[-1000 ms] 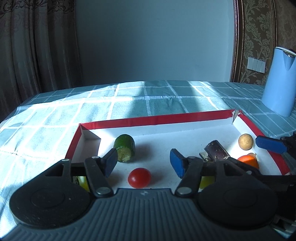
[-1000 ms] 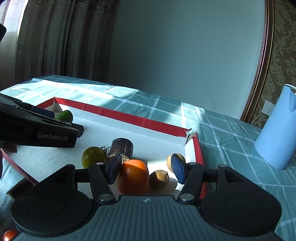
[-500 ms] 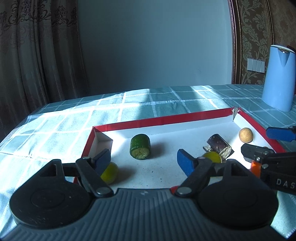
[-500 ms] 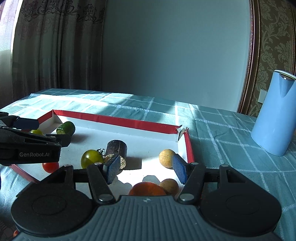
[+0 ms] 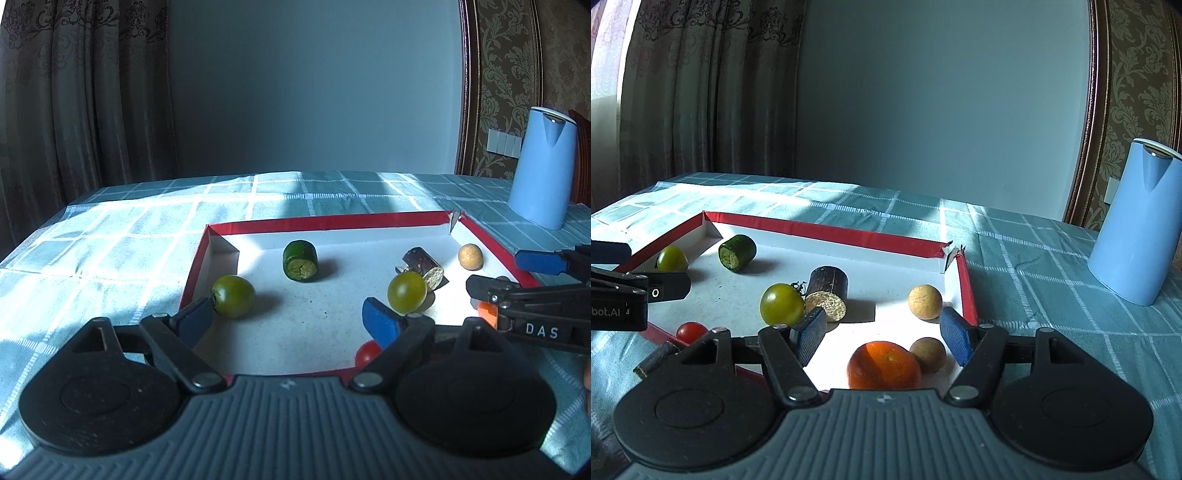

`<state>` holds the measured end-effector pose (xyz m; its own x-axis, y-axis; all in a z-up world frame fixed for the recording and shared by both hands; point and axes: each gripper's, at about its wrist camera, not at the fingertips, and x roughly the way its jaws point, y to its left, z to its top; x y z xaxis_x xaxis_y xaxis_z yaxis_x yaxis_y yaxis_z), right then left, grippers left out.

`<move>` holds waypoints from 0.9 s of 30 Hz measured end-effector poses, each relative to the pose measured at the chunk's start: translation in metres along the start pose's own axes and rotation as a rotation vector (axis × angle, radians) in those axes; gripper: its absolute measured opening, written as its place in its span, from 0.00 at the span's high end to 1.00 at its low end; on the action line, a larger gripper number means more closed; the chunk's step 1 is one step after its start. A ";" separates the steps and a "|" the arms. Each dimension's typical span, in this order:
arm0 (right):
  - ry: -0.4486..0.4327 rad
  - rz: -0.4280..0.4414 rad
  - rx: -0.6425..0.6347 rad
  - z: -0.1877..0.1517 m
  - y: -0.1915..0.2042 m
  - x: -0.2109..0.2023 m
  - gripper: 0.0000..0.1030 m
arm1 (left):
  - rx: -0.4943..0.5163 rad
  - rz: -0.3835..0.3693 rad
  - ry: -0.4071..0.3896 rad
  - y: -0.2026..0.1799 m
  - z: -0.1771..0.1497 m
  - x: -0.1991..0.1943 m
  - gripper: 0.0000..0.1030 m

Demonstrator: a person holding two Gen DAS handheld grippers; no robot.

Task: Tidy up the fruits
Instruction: 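Move the left tool to the bark-covered wood slice and grasp it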

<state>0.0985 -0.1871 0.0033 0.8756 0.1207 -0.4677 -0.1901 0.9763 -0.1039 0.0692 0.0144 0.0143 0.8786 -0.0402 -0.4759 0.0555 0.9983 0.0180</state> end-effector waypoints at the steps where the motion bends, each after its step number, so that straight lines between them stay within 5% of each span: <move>1: -0.001 0.000 0.000 -0.001 0.000 -0.001 0.34 | 0.004 -0.008 0.000 0.000 -0.002 -0.004 0.15; 18: -0.015 -0.005 0.043 -0.002 -0.007 -0.013 0.33 | 0.034 -0.141 -0.001 -0.009 -0.024 -0.038 0.16; 27: -0.016 -0.001 0.047 -0.001 -0.007 -0.014 0.33 | 0.102 -0.150 0.107 -0.029 -0.029 -0.017 0.16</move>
<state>0.0874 -0.1959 0.0100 0.8828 0.1224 -0.4536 -0.1686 0.9837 -0.0627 0.0387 -0.0122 -0.0035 0.8015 -0.1784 -0.5708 0.2347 0.9717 0.0259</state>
